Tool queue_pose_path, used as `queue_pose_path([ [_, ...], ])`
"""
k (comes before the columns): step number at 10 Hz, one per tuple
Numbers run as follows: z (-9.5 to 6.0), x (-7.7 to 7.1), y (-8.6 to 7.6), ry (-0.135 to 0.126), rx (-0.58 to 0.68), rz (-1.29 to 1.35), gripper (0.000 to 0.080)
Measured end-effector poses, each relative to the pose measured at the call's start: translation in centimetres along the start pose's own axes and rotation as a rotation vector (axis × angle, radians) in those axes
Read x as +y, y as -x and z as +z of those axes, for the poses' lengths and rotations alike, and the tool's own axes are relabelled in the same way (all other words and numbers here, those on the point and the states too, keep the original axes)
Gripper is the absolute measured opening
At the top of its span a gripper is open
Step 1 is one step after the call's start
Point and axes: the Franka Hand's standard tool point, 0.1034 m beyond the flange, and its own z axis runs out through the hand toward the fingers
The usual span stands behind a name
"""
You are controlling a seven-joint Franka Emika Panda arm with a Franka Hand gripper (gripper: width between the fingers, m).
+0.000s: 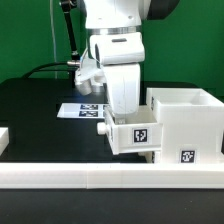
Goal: Assemble drawer
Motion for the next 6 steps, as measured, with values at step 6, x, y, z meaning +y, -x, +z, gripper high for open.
queue_pose_path([
  [6, 0.24, -0.52, -0.84, -0.014, -0.012, 0.093, 0.0042],
])
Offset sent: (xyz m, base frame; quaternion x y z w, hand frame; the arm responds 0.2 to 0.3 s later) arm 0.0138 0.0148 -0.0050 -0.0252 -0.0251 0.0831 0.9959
